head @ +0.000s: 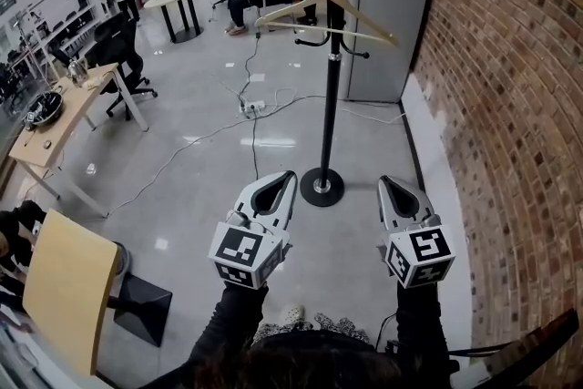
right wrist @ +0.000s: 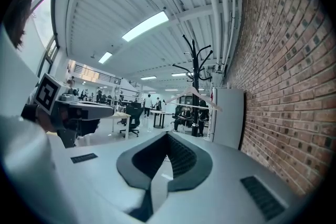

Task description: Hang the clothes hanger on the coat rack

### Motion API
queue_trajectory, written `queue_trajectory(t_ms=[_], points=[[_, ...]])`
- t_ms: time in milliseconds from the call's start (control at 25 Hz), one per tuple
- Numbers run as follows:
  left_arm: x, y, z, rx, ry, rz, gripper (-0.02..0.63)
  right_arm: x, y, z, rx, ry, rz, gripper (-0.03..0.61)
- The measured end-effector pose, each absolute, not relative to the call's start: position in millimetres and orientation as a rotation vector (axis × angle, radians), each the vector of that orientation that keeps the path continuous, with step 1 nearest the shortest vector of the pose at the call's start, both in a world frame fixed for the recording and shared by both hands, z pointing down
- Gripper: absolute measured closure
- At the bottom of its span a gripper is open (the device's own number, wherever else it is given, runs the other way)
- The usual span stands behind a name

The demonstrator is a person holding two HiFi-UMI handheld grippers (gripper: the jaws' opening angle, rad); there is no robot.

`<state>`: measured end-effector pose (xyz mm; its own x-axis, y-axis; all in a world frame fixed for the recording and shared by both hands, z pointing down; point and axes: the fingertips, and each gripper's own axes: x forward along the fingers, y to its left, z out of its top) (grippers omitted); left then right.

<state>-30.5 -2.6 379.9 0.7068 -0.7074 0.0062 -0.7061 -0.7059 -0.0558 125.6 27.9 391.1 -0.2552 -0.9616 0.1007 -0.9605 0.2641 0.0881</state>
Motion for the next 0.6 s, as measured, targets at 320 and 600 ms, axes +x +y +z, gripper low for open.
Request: queue_trajectory(t_ms=[320, 600], points=[[-29.3, -6.9, 379.7, -2.861, 1.167, -0.033, 0.606, 123.1, 28.1, 383.8, 1.817, -2.453, 0.009, 0.571], [-27.9, -7.1, 384.9, -2.884, 1.139, -0.044, 0.606, 118.4, 30.5, 387.1, 1.81, -2.434, 0.013, 0.571]])
